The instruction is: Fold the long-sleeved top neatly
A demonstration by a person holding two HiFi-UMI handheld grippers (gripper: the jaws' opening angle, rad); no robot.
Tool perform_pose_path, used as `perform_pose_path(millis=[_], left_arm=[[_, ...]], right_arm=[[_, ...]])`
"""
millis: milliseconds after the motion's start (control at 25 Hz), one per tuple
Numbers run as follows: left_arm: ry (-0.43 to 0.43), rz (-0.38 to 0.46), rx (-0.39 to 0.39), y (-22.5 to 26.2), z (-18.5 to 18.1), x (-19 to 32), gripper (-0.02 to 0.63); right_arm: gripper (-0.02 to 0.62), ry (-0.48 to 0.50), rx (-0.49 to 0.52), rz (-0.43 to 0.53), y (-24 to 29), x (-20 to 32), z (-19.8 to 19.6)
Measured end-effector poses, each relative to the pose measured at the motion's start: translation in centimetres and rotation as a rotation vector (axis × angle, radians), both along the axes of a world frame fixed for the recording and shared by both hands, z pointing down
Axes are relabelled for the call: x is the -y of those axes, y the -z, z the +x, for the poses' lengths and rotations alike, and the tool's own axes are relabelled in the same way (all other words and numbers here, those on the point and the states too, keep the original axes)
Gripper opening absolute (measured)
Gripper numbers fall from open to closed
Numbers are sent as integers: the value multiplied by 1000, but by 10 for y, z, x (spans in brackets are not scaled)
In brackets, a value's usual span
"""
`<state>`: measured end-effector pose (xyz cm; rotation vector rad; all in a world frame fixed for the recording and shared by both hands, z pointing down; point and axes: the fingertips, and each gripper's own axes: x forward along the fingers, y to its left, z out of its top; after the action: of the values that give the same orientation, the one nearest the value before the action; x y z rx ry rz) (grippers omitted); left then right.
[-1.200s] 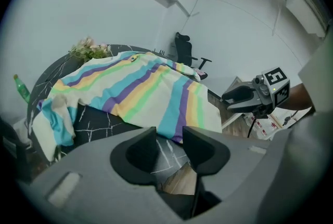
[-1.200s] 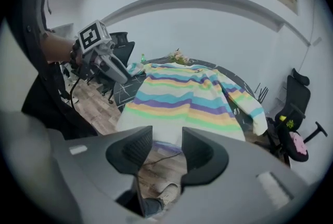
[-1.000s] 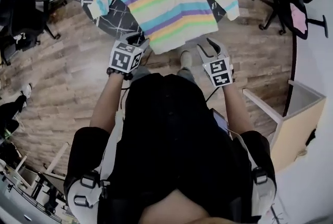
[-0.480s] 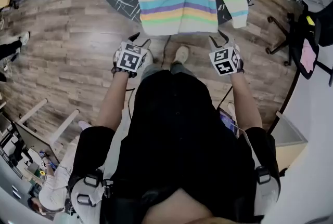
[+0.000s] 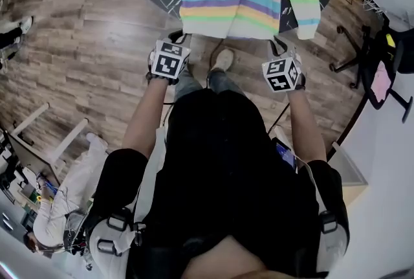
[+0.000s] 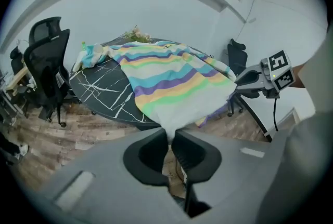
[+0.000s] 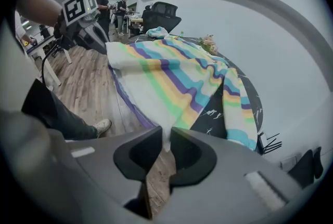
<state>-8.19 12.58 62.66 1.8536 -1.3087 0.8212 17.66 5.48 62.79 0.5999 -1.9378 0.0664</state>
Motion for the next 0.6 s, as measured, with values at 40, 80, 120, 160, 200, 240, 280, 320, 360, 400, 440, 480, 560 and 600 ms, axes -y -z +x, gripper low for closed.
perform_pose_path(millis=[40, 80, 120, 160, 200, 240, 280, 320, 360, 400, 440, 480, 560, 600], left_arm=[[14, 1, -10, 1, -1, -1, 20], [27, 2, -19, 2, -1, -2, 17], [37, 5, -24, 3, -2, -4, 17], [49, 10, -25, 5, -4, -6, 17], [63, 16, -24, 8, -6, -8, 17], [81, 22, -23, 11, -9, -12, 15], [101, 28, -22, 14, -12, -16, 15], [120, 33, -18, 17, -15, -20, 15], [136, 37, -12, 19, -19, -24, 15], [148, 41, -2, 21, -22, -28, 15], [159, 43, 8, 23, -26, -31, 15], [168, 44, 18, 24, -31, -34, 15], [184, 41, 35, 25, -40, -39, 15], [187, 36, 44, 25, -43, -42, 15]], right_arm=[[50, -10, 14, -3, 3, 0, 0], [40, -21, 28, -3, 7, 0, 0], [34, -32, 41, 0, 11, 1, 1], [29, -45, 53, 5, 15, 2, 2], [28, -56, 64, 10, 18, 4, 3], [28, -65, 74, 14, 21, 4, 4], [28, -70, 82, 16, 23, 3, 5], [28, -72, 90, 15, 24, 1, 7], [28, -75, 95, 11, 24, 0, 8], [28, -81, 96, 6, 22, -2, 11], [28, -88, 94, 1, 20, -4, 14], [28, -96, 92, -1, 18, -5, 17], [27, -105, 91, -2, 17, -7, 21], [28, -105, 93, -2, 17, -9, 22]])
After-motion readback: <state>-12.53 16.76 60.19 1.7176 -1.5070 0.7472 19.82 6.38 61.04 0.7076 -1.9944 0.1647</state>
